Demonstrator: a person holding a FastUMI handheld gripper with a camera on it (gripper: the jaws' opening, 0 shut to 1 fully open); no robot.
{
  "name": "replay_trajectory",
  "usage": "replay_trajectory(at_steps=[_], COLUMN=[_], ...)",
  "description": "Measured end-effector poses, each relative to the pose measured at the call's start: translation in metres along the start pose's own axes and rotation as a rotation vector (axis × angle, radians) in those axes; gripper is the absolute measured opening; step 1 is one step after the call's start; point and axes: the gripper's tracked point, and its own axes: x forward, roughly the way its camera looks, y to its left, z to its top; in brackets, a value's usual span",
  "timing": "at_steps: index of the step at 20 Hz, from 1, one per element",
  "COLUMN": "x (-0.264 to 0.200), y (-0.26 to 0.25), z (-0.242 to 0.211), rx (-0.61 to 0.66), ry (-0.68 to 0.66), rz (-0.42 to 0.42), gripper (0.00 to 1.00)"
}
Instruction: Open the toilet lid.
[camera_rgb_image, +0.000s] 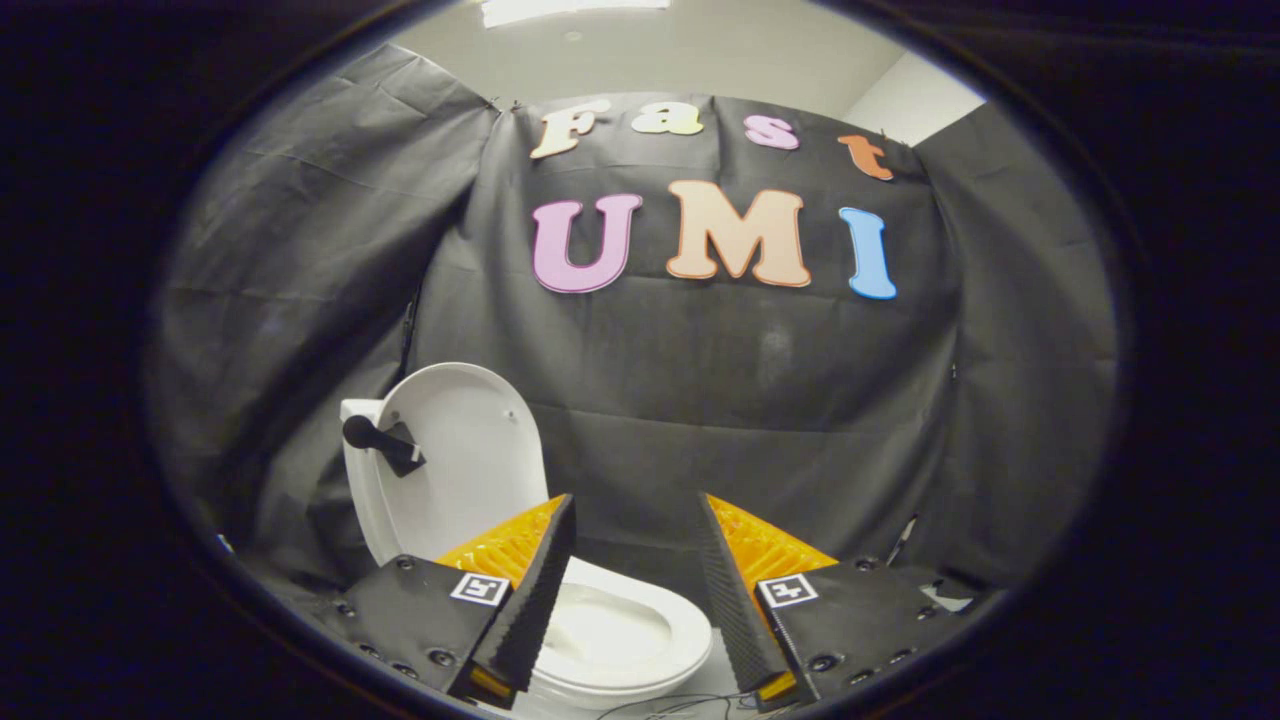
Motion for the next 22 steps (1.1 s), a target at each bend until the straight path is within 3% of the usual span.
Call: replay_trajectory(at_steps=[11,22], x=[-0.015,-0.026], y=[-0.046,-0.044], z=[-0.033,-0.029], rx=[-0.005,0.013], ry=[0.126,0.163], rz=[-0.046,-0.03], gripper=[0.75,0.75])
